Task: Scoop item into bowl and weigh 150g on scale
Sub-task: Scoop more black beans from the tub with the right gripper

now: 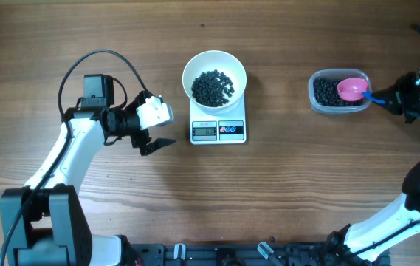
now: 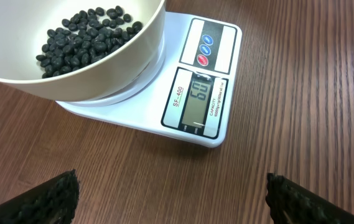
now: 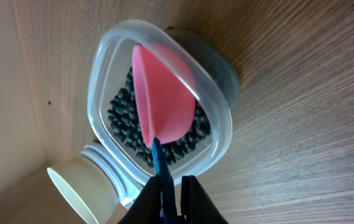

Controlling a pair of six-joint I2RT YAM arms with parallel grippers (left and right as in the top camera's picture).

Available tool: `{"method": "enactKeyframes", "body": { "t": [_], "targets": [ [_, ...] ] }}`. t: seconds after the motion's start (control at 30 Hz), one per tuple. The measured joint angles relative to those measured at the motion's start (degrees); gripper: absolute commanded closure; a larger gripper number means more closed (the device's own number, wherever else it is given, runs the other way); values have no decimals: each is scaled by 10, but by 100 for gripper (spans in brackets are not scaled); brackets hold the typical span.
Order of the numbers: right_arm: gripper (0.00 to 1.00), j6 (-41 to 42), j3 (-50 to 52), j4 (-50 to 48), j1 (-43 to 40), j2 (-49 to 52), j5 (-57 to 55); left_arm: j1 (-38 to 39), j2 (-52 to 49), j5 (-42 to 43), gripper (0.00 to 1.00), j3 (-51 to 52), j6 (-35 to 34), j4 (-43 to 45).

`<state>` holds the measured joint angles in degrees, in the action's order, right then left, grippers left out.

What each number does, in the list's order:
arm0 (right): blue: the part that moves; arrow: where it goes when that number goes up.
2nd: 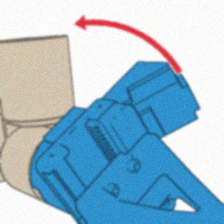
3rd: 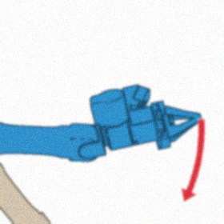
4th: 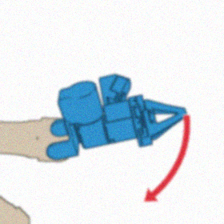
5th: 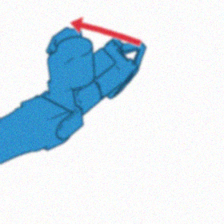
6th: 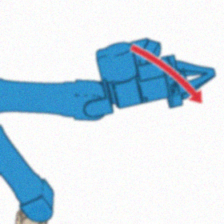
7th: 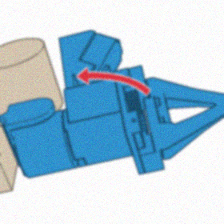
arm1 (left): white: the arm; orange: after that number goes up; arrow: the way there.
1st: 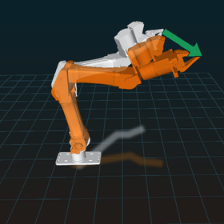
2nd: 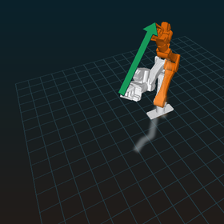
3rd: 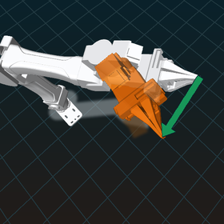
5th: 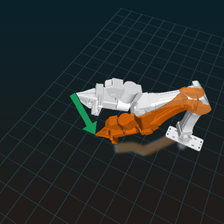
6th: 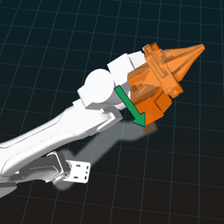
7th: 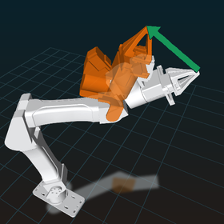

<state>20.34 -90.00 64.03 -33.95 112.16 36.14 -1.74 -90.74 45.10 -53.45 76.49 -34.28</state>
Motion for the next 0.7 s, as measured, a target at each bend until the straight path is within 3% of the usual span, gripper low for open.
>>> {"method": "enactKeyframes", "body": {
  "t": [0.17,0.27,0.43,0.53,0.7],
  "targets": [
    [96,-40,-39,20,27,-60,-23,0,0,0,0,0,0,0],
    [96,-64,-74,65,81,-114,-83,0,0,0,0,0,0,0],
    [96,-88,-163,102,177,-115,-172,0,0,0,0,0,0,0],
    [96,-144,-185,144,232,-115,-262,0,0,0,0,0,0,0],
    [96,-276,-186,183,240,-68,-378,0,0,0,0,0,0,0]
  ]
}}
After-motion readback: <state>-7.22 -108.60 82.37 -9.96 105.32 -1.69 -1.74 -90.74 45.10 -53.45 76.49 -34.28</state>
